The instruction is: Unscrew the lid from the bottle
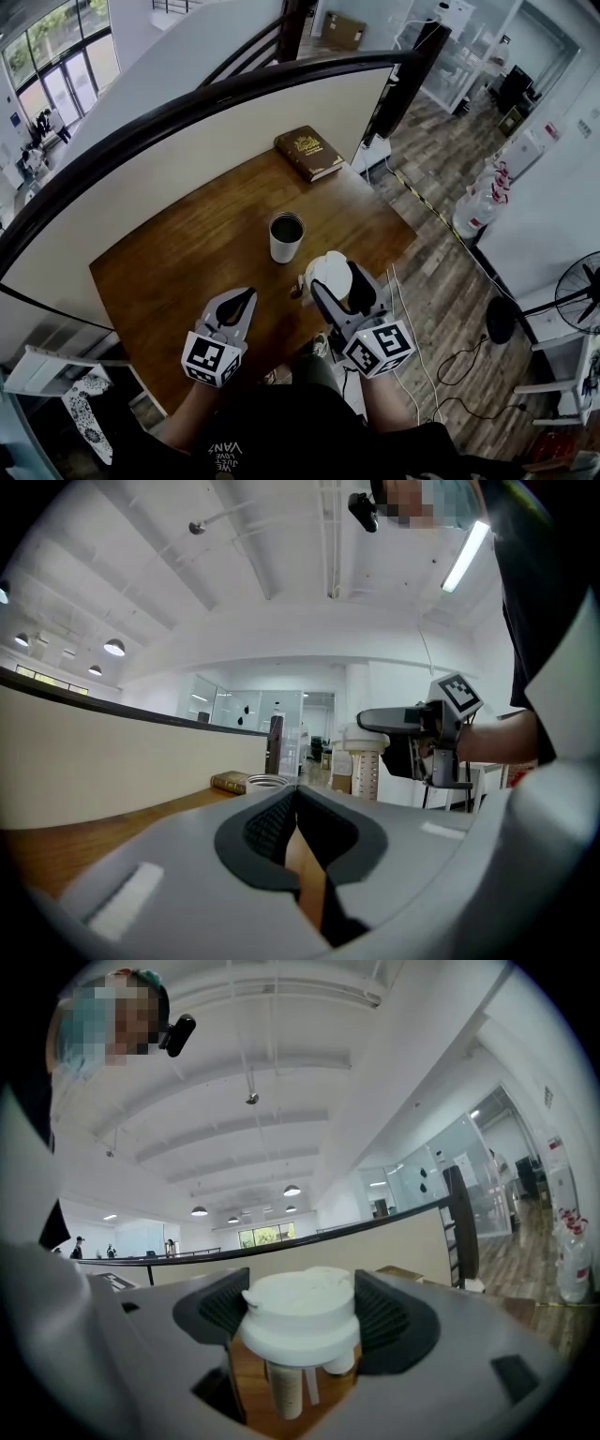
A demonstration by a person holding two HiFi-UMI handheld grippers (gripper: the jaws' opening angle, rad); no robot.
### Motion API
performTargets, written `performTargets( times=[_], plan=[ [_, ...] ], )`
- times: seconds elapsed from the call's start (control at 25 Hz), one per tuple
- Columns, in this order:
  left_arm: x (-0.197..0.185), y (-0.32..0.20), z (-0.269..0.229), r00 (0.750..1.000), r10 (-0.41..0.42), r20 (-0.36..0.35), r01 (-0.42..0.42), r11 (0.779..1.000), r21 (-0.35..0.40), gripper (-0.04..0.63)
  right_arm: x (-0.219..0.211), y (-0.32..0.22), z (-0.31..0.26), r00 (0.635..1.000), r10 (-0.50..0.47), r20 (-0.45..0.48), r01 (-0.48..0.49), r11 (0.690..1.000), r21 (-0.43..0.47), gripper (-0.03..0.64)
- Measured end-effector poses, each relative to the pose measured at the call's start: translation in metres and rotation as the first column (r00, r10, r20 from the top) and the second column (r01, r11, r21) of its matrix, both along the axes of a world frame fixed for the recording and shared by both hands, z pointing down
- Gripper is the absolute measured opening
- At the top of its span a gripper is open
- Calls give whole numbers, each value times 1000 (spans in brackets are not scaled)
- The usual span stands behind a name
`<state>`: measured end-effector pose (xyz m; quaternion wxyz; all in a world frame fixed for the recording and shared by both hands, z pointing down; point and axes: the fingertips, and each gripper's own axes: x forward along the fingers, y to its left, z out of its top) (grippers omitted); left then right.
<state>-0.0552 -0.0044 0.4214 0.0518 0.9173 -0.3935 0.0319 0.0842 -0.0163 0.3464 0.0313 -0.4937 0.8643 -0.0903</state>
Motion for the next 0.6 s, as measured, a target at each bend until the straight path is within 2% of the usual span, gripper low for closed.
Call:
performTargets(
  times=[0.6],
  plan=[
    [-1,10,9,1000,-6,6,6,1000,-25,11,1,7,4,1000,2,4,-2,1000,-11,337]
  ],
)
